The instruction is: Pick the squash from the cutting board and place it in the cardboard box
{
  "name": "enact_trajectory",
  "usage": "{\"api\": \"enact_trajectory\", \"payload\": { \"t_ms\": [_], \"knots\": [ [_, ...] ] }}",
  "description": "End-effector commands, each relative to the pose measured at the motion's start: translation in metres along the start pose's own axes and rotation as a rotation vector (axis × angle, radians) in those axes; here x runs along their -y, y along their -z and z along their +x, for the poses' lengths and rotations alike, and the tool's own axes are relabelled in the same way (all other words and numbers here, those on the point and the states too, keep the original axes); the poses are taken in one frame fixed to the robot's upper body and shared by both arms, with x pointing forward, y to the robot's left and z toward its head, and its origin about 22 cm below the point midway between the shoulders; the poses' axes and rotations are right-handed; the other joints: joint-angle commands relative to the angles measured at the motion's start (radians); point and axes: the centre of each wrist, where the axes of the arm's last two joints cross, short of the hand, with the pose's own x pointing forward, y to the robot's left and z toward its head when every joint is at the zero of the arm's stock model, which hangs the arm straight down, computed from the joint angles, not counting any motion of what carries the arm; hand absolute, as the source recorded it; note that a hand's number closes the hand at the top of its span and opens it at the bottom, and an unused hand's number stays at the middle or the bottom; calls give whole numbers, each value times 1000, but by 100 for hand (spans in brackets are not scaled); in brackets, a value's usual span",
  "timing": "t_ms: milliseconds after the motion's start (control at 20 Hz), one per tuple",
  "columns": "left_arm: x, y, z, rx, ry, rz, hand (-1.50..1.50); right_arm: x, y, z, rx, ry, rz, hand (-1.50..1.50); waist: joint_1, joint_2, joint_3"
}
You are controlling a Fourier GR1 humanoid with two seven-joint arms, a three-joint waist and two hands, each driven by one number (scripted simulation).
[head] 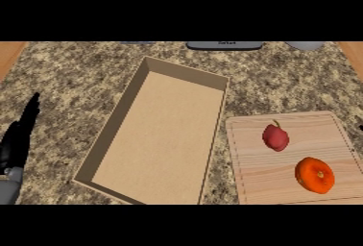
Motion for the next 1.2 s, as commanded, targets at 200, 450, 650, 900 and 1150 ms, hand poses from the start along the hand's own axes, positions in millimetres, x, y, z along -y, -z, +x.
{"api": "enact_trajectory", "payload": {
  "t_ms": [200,450,650,900,1150],
  "knots": [
    [3,-8,-15,-23,-6,-1,0,12,24,30,-137,-212,289,-150,-1,-2,-2],
    [-12,2,-5,-4,8,11,0,-12,77,48,-163,-193,359,-150,0,-1,-1],
    [-1,-5,2,-17,14,5,0,-21,78,54,-208,-252,368,-150,-6,-3,-1],
    [-13,-15,-15,5,13,15,0,-43,90,49,-208,-247,364,-150,-1,-2,0],
    [6,-11,-12,-14,-4,1,0,-29,79,57,-198,-260,391,-150,-8,-2,-1]
  ]
}}
